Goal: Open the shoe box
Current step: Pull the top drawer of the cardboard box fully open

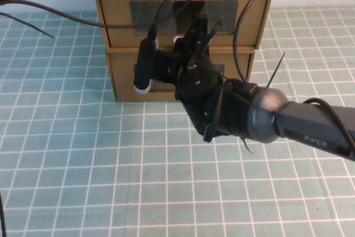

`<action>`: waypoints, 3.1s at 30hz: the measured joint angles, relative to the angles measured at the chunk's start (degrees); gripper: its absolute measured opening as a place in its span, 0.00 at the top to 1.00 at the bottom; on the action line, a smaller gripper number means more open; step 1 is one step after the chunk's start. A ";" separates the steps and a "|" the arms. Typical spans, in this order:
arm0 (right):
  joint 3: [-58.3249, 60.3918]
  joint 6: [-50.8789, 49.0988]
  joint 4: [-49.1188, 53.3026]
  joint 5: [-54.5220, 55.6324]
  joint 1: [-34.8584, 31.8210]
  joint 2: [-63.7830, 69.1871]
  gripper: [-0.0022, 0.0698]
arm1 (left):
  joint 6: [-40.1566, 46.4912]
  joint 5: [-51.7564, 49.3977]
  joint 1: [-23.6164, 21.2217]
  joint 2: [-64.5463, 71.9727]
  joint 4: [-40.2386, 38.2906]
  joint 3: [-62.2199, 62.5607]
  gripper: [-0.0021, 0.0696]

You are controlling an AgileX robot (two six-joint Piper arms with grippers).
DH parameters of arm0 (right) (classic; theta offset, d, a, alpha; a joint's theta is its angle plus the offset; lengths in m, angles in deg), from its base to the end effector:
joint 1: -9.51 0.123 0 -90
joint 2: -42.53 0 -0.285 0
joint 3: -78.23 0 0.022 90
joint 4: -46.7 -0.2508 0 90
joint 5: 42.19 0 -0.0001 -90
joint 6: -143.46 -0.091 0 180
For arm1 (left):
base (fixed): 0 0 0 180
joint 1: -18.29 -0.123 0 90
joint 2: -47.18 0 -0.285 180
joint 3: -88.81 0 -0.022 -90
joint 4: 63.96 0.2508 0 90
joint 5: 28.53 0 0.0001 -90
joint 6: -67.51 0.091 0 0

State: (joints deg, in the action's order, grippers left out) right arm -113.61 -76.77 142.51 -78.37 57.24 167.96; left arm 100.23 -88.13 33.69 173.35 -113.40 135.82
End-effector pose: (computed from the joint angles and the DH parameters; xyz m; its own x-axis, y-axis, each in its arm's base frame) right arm 0.3580 0.3142 0.2506 0.0681 -0.9338 -0.3513 -0.3102 0.3149 -0.8970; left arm 0.4326 -0.1810 0.3803 -0.5550 0.1820 -0.8117 0.7256 0.5831 -0.3654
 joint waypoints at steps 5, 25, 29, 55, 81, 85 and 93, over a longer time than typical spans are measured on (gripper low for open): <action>0.10 0.00 -0.33 -3.66 1.80 -0.06 0.95 | 0.00 -0.55 0.00 0.00 0.00 0.00 0.98; 20.39 -1.89 -7.81 -14.33 18.04 -15.19 0.96 | 0.00 -1.16 0.00 0.00 0.57 0.08 0.98; 23.28 -2.57 -11.20 -16.00 22.08 -17.23 0.96 | 0.00 -1.16 0.00 0.00 0.57 0.08 0.98; 24.04 -3.04 -29.69 -6.35 23.35 -28.85 0.49 | -0.40 -0.59 0.00 -4.26 2.73 -0.50 0.98; 1.83 26.35 -50.81 -33.09 23.35 -52.27 0.98 | -5.07 -13.00 -5.25 -39.80 12.77 -8.68 0.98; 7.64 27.15 -50.58 -35.03 23.35 -60.24 0.98 | -3.99 -13.00 -5.25 -47.62 17.22 -18.07 0.98; 24.74 17.06 -50.93 -31.04 23.35 -80.82 0.99 | -5.00 -1.42 -5.25 -69.95 25.93 -48.30 0.98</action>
State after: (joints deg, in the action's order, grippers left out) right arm -88.86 -59.71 91.57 -109.41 80.58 87.14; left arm 95.23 -89.56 28.44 103.40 -87.47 87.52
